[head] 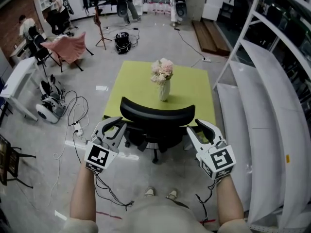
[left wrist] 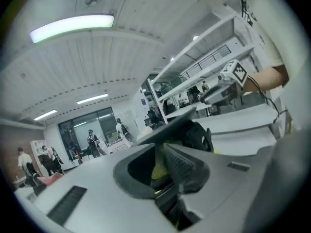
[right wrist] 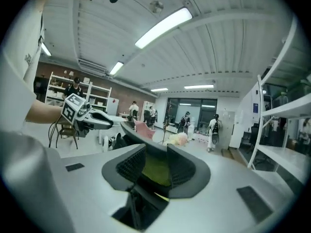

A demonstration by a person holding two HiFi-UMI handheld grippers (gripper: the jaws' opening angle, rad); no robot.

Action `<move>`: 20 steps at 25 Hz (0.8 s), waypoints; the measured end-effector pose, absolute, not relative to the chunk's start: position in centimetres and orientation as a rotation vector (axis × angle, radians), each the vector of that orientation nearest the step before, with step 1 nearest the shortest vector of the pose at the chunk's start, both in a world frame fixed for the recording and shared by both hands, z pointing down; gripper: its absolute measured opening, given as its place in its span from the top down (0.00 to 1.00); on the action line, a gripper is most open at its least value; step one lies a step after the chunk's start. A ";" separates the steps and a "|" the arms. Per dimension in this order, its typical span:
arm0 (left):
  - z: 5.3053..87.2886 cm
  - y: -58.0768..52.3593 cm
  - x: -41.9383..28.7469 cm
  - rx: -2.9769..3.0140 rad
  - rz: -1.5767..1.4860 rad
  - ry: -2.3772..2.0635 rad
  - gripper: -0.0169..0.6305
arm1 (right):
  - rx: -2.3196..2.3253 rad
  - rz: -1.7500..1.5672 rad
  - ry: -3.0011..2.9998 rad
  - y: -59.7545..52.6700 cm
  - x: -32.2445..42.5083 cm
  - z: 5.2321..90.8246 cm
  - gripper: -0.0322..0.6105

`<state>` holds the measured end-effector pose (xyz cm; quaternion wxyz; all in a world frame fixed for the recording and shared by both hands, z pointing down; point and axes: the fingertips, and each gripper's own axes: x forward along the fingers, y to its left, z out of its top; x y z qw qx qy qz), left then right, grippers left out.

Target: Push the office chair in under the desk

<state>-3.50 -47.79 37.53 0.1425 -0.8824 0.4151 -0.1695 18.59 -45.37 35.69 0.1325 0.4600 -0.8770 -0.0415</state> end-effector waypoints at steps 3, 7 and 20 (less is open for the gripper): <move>32.8 -47.2 -3.7 -2.524 -0.323 1.296 0.93 | 1.399 -0.212 -2.581 -44.8 18.8 32.0 0.74; 26.7 -46.0 -3.3 -2.468 -0.150 1.380 0.93 | 1.491 -0.270 -2.655 -43.5 19.1 27.8 0.80; 22.7 -40.7 0.6 -2.453 -0.052 1.380 0.93 | 1.555 -0.304 -2.789 -37.3 21.0 21.8 0.94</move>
